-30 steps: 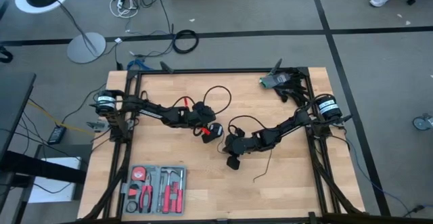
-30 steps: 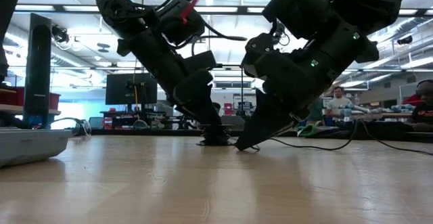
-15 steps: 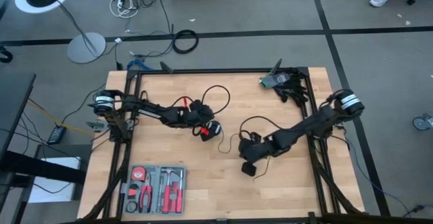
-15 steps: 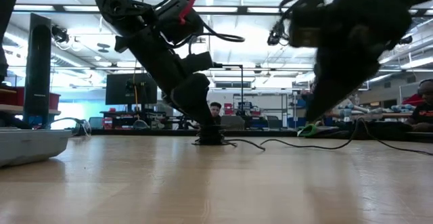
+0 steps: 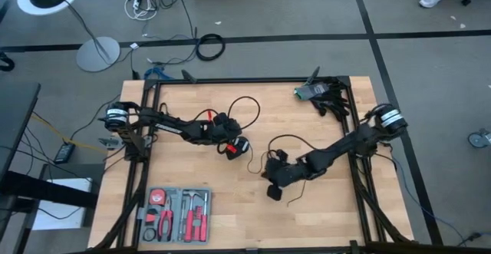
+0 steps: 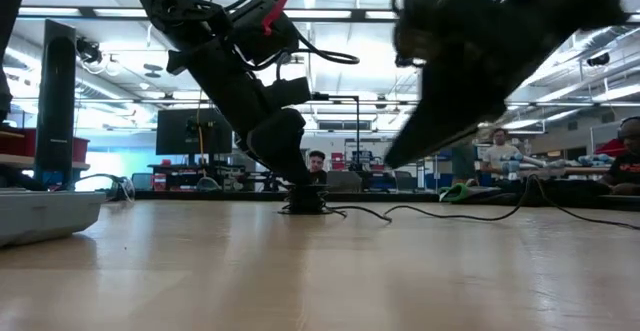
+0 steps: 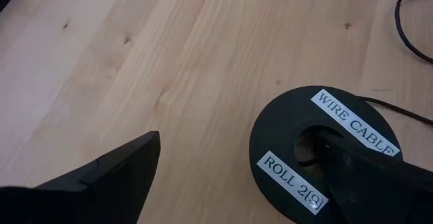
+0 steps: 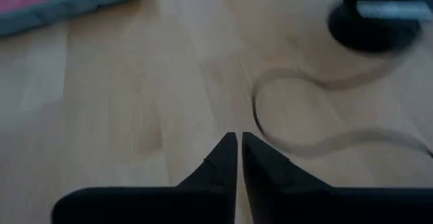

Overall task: Coil cords
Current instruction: Uncoil the black wire from the spool

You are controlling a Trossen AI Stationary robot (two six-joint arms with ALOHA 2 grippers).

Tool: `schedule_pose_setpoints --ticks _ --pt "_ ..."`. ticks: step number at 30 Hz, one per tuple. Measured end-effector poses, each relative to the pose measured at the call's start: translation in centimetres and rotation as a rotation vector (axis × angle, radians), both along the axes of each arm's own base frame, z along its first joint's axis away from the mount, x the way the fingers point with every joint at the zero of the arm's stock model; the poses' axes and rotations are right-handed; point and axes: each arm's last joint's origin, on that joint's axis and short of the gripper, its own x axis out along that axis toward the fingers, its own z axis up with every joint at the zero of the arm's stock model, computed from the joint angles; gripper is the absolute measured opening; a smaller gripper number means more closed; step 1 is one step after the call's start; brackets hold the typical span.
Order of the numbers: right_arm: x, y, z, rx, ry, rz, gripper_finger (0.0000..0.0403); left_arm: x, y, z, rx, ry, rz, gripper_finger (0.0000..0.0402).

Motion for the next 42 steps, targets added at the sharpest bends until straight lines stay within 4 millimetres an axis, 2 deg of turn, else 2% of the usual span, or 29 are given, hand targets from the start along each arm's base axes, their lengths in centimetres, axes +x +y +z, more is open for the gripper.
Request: schedule_pose_setpoints --ticks 6,12,17,20,24,25,30,35,42 --pt "2.0 -1.0 -1.5 -0.052 -0.071 0.048 0.0072 0.0 0.0 0.0 -0.001 0.002 0.0 0.0395" --pt "2.7 -2.1 -2.9 -0.081 -0.045 0.045 0.0126 0.0 0.0 0.0 -0.001 -0.003 -0.001 0.0395" --pt "3.0 -2.4 -4.2 -0.035 -0.011 0.075 0.0145 0.1 0.0 0.0 0.002 -0.012 0.001 0.0395" --pt "3.0 -2.3 -4.4 -0.035 -0.002 0.077 0.0123 0.1 0.0 0.0 0.002 -0.012 0.001 0.0395" --pt "2.6 -1.8 -4.1 -0.037 0.012 0.095 0.0026 0.0 0.0 0.0 0.002 -0.004 0.002 0.0395" --pt "2.4 -1.7 -4.0 -0.036 0.02 0.099 0.0015 0.0 0.0 0.0 0.002 -0.001 0.002 0.0395" --pt "0.4 -0.9 -2.6 0.017 0.134 0.05 0.0005 -0.2 0.0 0.1 0.006 0.02 0.008 0.0395" --pt "-2.8 0.8 -0.7 0.051 0.252 0.004 0.0003 -1.0 0.1 0.7 0.032 0.061 0.029 0.0395" --pt "-7.5 3.5 1.9 0.147 0.332 -0.081 0.0001 -1.7 0.4 1.6 0.047 0.081 0.058 0.0395"
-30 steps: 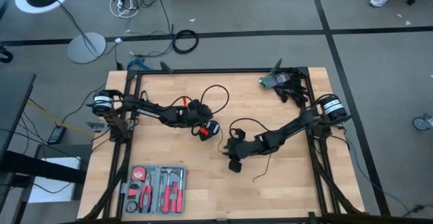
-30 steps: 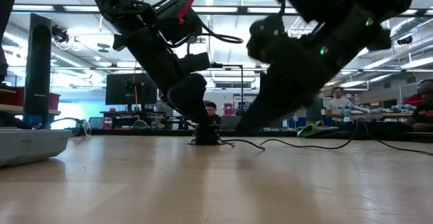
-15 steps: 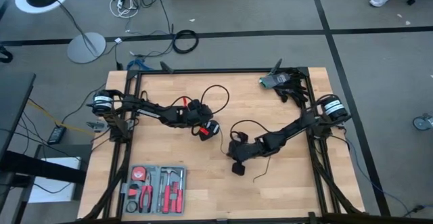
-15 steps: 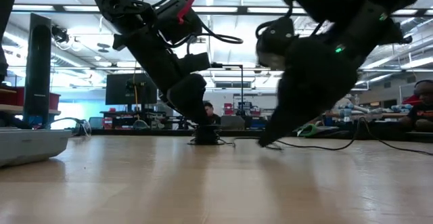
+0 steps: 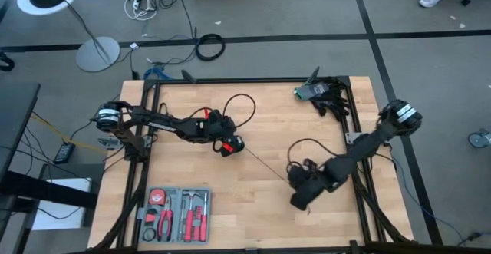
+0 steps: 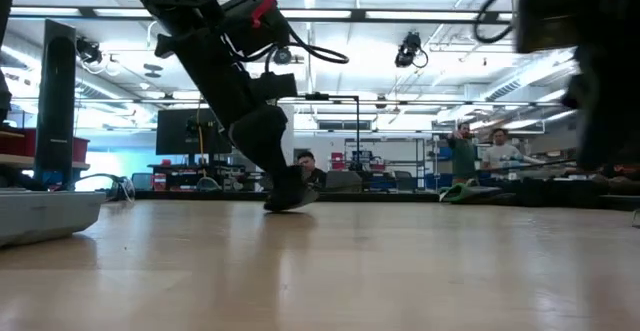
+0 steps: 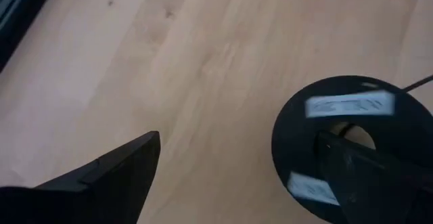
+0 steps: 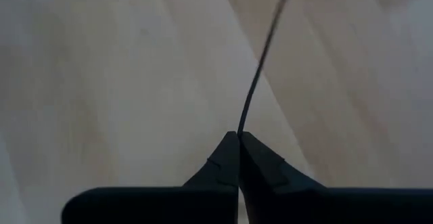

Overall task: Coil cords
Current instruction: Uncoil the black wire from the spool

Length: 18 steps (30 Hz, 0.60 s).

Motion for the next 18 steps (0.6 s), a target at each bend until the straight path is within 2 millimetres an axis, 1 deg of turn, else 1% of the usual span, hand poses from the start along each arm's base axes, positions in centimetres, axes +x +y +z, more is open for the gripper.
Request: schedule_pose_setpoints --ticks 6,9,12,15,18 --pt "-4.3 1.7 1.3 0.068 0.093 -0.112 0.0001 -0.1 0.0 0.1 -0.016 0.002 0.012 0.0395" --pt "-6.2 2.3 1.3 0.115 0.222 -0.156 0.0001 -0.7 0.1 -0.5 0.002 0.072 0.03 0.0395" --pt "-7.9 2.4 1.1 0.106 0.354 -0.256 0.0 -0.7 0.1 -0.3 0.012 0.066 0.042 0.0395" --pt "-8.8 2.7 0.8 0.074 0.392 -0.31 0.0 -0.9 0.1 -0.4 0.008 0.081 0.06 0.0395" --pt "-8.8 2.9 0.8 0.04 0.281 -0.309 0.0002 -0.7 0.2 -0.3 0.011 0.059 0.064 0.0395"
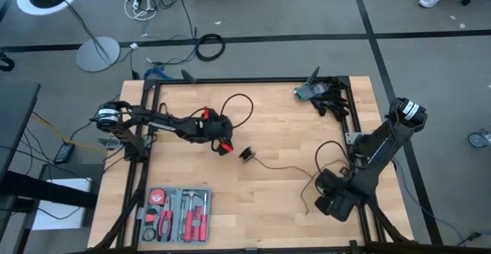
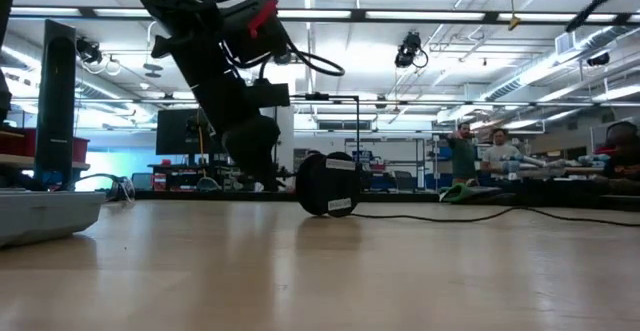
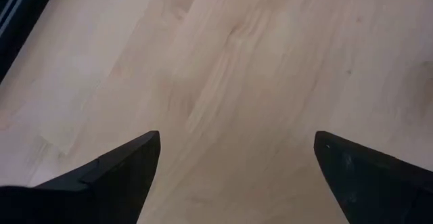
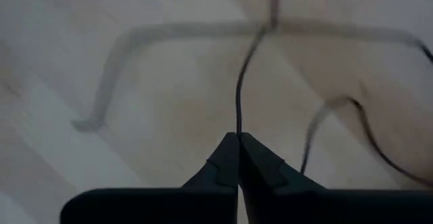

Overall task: Coil cords
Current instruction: Uncoil the black wire from the spool

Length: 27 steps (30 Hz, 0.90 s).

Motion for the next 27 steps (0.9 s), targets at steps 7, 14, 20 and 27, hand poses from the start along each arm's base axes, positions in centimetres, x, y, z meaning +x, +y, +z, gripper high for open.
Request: schedule_pose_setpoints --ticks 7,14,20,27 --pt "1.5 -0.2 0.4 -0.155 -0.295 0.025 0.0041 0.2 0.0 0.1 -0.001 -0.022 -0.001 0.0395" --pt "4.3 -1.8 0.9 -0.305 -0.454 0.026 0.0104 0.3 0.0 0.2 -0.011 -0.045 0.012 0.0395" --pt "8.4 -4.0 1.8 -0.415 -0.572 0.068 0.0141 0.4 0.0 0.2 -0.015 -0.059 0.017 0.0395" --pt "12.1 -7.0 2.8 -0.44 -0.616 0.19 0.0147 0.7 -0.7 0.4 -0.029 -0.094 -0.006 0.0395"
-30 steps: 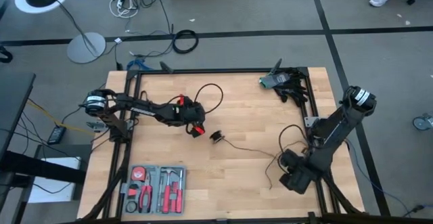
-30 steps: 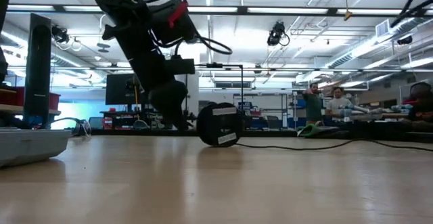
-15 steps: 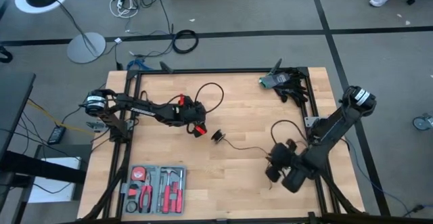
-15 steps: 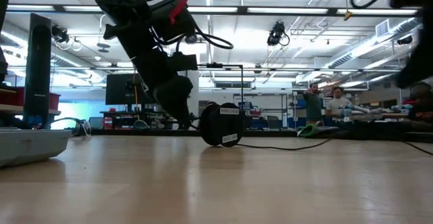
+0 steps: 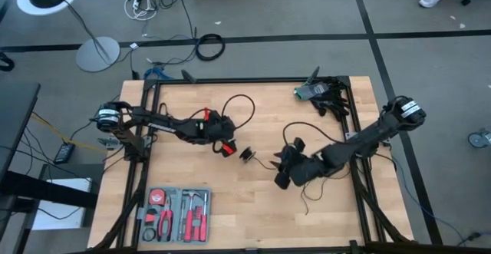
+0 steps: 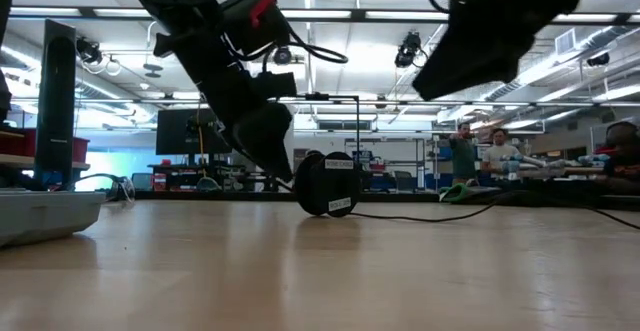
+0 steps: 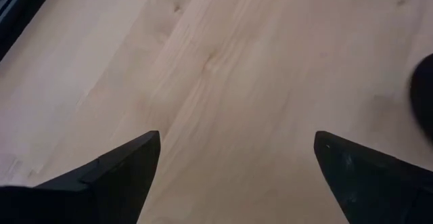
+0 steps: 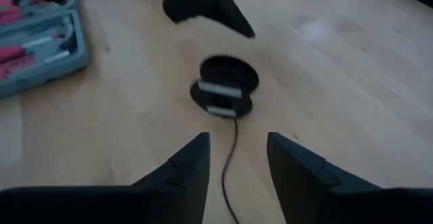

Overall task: Coil cords
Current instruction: Uncoil the black wire from the spool

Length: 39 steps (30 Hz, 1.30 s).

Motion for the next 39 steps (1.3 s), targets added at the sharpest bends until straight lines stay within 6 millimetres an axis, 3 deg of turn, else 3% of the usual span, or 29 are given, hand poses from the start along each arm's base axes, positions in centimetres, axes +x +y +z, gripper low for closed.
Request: schedule_pose_setpoints --ticks 5,16,30,39 --pt "1.4 -1.5 -0.3 -0.006 -0.005 -0.011 0.0142 0.6 -0.7 0.4 -0.022 -0.075 -0.04 0.0395" --pt "3.8 -1.5 -6.0 -0.011 0.132 0.014 0.0138 1.8 -2.0 0.4 -0.09 -0.178 -0.13 0.0395" --pt "4.3 -1.7 -5.7 0.002 0.098 0.028 0.0131 2.4 -2.0 0.7 -0.107 -0.26 -0.121 0.0395" --pt "4.3 -1.7 -5.7 0.001 0.1 0.029 0.0129 2.4 -3.1 0.8 -0.173 -0.27 -0.175 0.0395"
